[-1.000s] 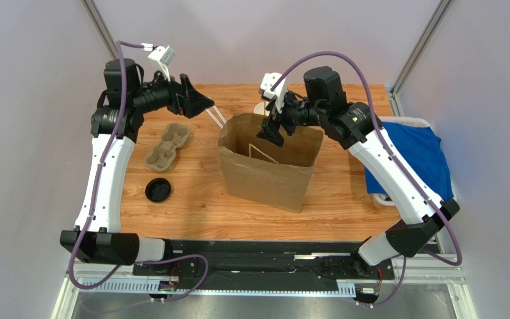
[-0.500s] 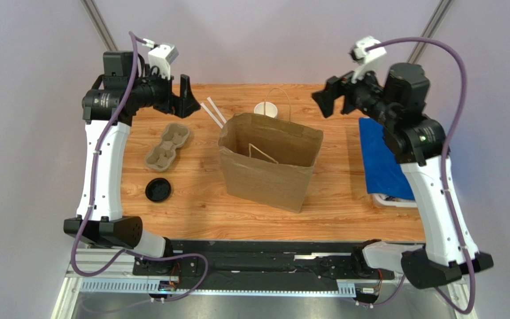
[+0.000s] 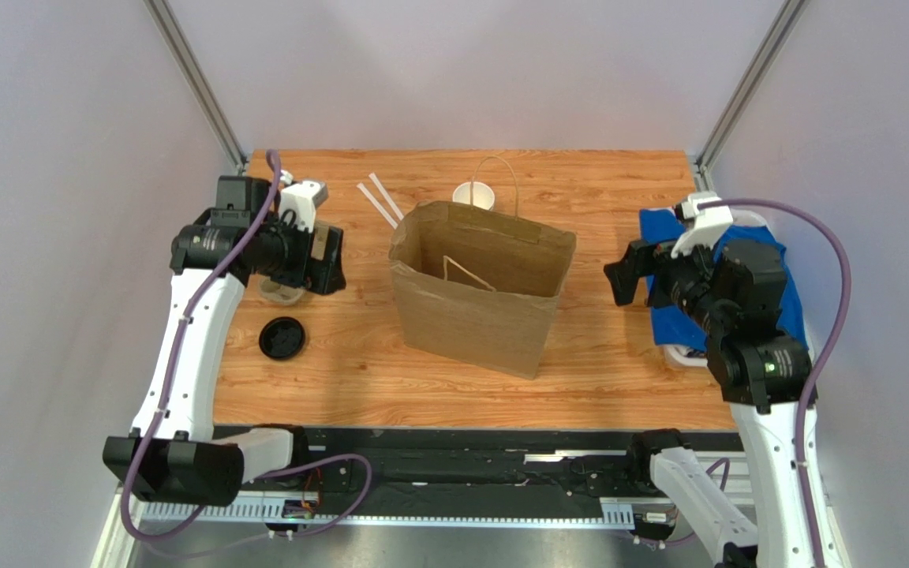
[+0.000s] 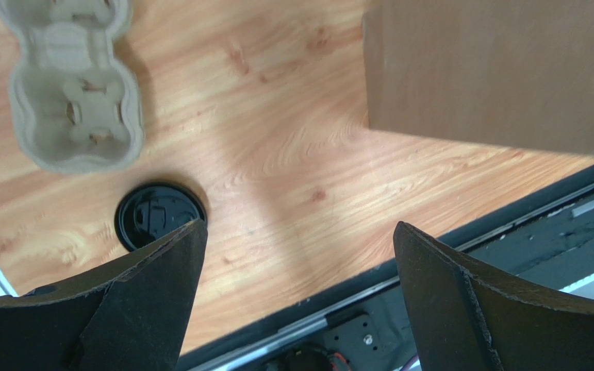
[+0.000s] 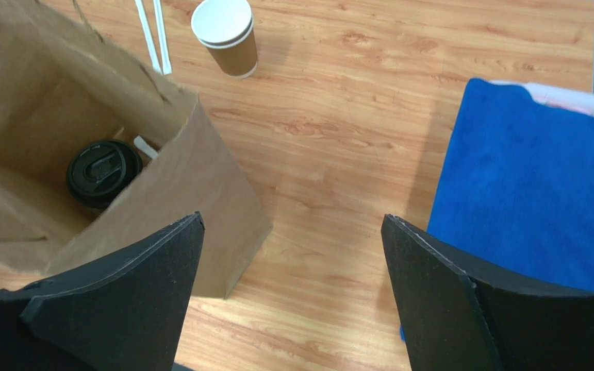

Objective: Pack the takeout coffee

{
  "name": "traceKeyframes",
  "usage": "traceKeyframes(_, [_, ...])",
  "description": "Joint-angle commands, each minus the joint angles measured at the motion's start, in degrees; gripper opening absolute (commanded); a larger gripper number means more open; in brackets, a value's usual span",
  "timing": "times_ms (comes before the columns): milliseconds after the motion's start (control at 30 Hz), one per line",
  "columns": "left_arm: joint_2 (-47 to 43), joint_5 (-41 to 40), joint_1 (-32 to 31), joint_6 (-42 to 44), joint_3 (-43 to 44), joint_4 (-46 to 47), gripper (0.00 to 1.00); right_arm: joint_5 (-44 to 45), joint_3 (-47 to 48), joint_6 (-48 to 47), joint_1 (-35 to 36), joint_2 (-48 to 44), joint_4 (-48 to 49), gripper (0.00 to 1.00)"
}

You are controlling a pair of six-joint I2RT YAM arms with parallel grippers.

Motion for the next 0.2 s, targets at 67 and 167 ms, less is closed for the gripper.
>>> traceKeyframes(67, [-7.3,-3.8,0.1,1.9,-6.7,2.5,0.99,0.2,-3.4,2.4,-2.0,-6.6,-2.3,0.92])
traceKeyframes(167, [-9.3,-4.8,0.1,2.0,-8.4,3.0,0.99,-0.1,-3.6,2.6,-2.6,-7.9,-2.4,0.93])
